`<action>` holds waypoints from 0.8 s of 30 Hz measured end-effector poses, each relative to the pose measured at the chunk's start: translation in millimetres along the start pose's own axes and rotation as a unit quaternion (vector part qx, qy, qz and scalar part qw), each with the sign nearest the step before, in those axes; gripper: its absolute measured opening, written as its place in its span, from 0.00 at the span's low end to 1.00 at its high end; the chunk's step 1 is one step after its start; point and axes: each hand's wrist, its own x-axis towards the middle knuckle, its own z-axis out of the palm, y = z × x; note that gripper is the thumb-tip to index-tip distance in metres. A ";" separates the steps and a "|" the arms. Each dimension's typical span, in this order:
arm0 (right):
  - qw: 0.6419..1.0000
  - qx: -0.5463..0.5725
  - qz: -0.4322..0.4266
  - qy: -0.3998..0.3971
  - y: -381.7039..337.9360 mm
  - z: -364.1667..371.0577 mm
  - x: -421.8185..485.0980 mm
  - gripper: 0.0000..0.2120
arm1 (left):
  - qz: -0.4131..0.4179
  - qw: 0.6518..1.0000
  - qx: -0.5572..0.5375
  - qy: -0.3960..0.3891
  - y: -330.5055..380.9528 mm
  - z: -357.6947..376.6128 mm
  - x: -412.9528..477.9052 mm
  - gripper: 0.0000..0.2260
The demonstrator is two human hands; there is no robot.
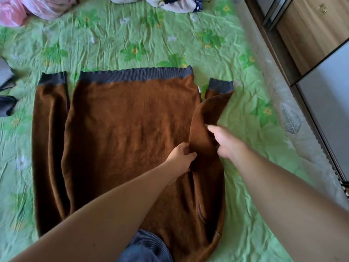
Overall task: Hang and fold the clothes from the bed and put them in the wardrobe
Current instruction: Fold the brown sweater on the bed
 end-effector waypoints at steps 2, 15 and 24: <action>0.995 0.021 -0.060 0.082 3.0 -1.8 -4.3 0.13 | 0.009 1.000 0.016 0.022 -4.4 -1.7 0.8 0.13; 0.887 -0.306 -0.321 -0.130 -38.0 96.1 -72.8 0.12 | -0.016 0.957 -0.258 0.130 2.3 -58.3 -11.4 0.13; 0.605 -0.695 -0.387 0.032 93.7 37.9 -103.8 0.10 | 0.015 0.977 -0.100 0.186 -57.7 -89.2 -21.8 0.22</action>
